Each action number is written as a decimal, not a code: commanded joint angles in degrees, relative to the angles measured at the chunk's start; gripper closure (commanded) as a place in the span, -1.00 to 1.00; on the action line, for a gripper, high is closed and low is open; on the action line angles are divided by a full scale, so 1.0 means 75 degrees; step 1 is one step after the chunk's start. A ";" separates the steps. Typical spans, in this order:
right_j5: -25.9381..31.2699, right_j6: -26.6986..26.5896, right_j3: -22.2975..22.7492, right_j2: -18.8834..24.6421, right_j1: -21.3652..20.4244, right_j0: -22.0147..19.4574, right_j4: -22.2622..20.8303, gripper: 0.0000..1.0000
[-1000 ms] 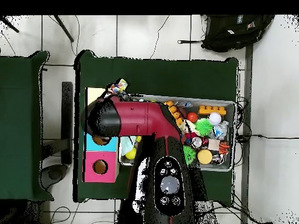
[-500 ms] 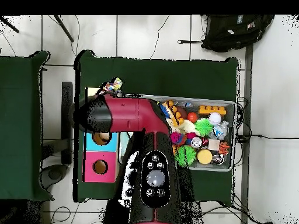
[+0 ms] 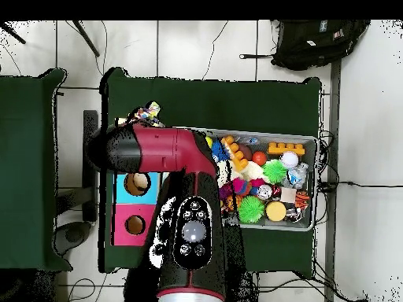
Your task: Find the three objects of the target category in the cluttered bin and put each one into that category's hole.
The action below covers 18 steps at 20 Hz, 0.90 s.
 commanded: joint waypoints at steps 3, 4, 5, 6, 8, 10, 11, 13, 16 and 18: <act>0.1034 0.2244 -0.0513 -0.0285 0.0629 0.0349 0.0651 1.00; 0.1079 0.2273 -0.0567 -0.0330 0.0654 0.0408 0.0711 1.00; 0.1153 0.2340 -0.0656 -0.0390 0.0692 0.0482 0.0787 1.00; 0.1187 0.2372 -0.0716 -0.0447 0.0730 0.0542 0.0841 1.00; 0.1235 0.2436 -0.0877 -0.0565 0.0852 0.0647 0.0963 1.00; 0.1165 0.2424 -0.0999 -0.0632 0.1017 0.0676 0.1066 1.00; 0.1128 0.2399 -0.1048 -0.0654 0.1090 0.0670 0.1108 1.00; 0.1039 0.2356 -0.1062 -0.0702 0.1171 0.0683 0.1169 1.00; 0.0902 0.2264 -0.0991 -0.0766 0.1223 0.0706 0.1276 1.00; 0.0810 0.2180 -0.0911 -0.0796 0.1232 0.0717 0.1331 1.00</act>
